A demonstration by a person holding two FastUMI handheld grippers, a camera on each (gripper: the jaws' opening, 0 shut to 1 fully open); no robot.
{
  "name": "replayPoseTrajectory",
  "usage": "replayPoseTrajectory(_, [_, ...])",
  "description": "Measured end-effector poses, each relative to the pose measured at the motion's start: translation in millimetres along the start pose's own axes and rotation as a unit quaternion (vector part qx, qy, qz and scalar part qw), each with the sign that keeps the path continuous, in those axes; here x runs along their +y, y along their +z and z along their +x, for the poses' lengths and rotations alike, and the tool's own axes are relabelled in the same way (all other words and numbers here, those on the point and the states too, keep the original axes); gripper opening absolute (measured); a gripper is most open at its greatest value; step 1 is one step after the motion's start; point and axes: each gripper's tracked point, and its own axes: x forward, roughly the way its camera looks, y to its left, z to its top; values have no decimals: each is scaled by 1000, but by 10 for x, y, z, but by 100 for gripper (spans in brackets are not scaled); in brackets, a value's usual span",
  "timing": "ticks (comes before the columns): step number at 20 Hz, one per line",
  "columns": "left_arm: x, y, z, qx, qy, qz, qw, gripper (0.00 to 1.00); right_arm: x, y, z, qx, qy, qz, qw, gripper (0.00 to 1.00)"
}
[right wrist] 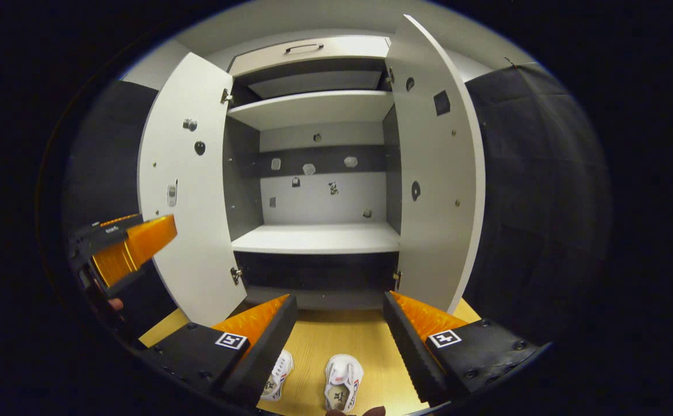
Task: Grab one shoe with the right hand and put it into the shoe cabinet, grab the other shoe with the left hand and put it into the shoe cabinet; then close the right door with the right hand and the left door with the left hand.
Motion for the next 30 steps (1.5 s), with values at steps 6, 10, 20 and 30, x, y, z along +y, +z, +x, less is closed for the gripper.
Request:
replayPoseTrajectory(6, [72, -184, -63, 9, 8, 13, 1000, 98, 117, -1188, 19, 111, 18, -2, 994, 98])
replayPoseTrajectory(10, [82, -349, -100, 25, 13, 18, 999, 98, 182, -1907, 73, 160, 31, 15, 986, 98])
replayPoseTrajectory(20, [142, -746, -220, 66, 25, 24, 997, 97, -44, -3127, 546, 233, -20, 54, 971, 46])
replayPoseTrajectory(30, [210, -1053, -231, 97, 31, 48, 994, 98, -52, -3347, 1205, 170, -48, 42, 983, 20])
